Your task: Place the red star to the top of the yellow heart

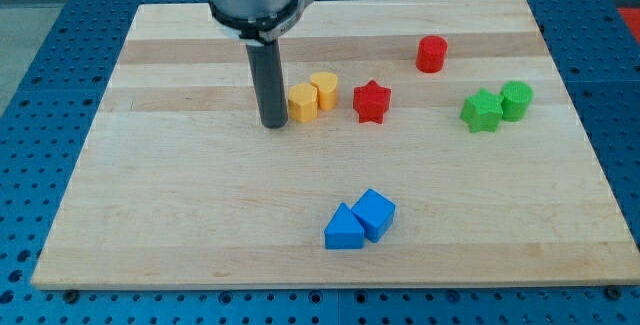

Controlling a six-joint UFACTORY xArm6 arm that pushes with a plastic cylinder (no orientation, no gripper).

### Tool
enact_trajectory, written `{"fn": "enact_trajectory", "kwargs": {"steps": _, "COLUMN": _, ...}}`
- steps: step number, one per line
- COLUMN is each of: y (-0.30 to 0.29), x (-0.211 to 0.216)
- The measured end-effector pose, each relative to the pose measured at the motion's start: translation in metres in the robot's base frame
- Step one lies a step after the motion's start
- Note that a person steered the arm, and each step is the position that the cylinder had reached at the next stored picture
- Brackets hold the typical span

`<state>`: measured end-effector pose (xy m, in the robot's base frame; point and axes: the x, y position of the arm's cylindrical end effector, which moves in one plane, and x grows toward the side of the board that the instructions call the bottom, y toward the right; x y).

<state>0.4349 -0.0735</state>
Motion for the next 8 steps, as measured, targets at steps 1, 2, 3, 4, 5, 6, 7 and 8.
{"fn": "enact_trajectory", "kwargs": {"steps": 1, "y": 0.015, "x": 0.018}}
{"fn": "enact_trajectory", "kwargs": {"steps": 2, "y": 0.062, "x": 0.02}}
{"fn": "enact_trajectory", "kwargs": {"steps": 3, "y": 0.103, "x": 0.018}}
{"fn": "enact_trajectory", "kwargs": {"steps": 4, "y": 0.126, "x": 0.013}}
{"fn": "enact_trajectory", "kwargs": {"steps": 5, "y": 0.134, "x": -0.004}}
{"fn": "enact_trajectory", "kwargs": {"steps": 6, "y": 0.134, "x": -0.022}}
{"fn": "enact_trajectory", "kwargs": {"steps": 7, "y": 0.136, "x": -0.039}}
{"fn": "enact_trajectory", "kwargs": {"steps": 8, "y": 0.136, "x": -0.06}}
